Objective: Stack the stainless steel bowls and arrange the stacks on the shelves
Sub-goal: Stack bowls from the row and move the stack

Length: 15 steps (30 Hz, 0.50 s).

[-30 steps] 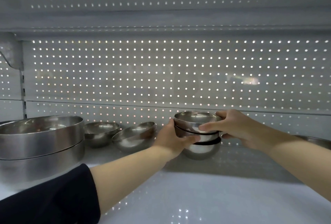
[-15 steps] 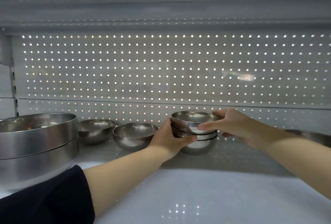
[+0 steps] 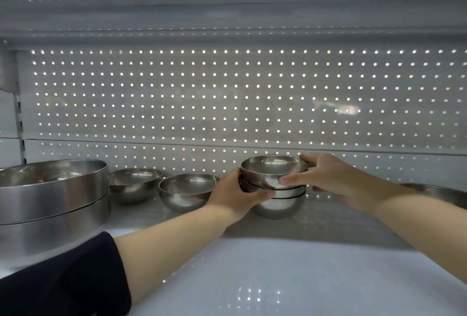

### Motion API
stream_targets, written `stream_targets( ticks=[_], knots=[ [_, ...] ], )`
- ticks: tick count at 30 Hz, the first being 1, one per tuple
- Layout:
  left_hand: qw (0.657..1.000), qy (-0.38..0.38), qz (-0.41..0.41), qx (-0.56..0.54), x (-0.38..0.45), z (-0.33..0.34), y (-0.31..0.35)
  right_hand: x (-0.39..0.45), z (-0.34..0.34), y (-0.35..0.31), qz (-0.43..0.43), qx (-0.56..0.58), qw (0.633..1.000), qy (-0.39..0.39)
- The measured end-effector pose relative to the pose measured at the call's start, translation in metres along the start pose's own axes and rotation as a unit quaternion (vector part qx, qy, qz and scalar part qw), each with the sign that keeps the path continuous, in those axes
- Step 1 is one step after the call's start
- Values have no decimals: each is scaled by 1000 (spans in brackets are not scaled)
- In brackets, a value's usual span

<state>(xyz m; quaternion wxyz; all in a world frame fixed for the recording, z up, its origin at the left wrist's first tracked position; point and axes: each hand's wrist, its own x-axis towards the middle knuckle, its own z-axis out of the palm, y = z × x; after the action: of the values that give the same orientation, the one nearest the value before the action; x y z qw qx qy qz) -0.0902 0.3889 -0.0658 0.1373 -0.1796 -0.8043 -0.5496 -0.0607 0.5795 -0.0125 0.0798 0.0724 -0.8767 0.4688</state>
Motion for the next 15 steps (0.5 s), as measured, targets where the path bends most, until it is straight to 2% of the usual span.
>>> stream_targets(
  ticks=[15],
  knots=[
    [1000, 5, 5, -22, -2, -4, 5, 0, -1, 1, 5, 6, 1000, 5]
  ],
)
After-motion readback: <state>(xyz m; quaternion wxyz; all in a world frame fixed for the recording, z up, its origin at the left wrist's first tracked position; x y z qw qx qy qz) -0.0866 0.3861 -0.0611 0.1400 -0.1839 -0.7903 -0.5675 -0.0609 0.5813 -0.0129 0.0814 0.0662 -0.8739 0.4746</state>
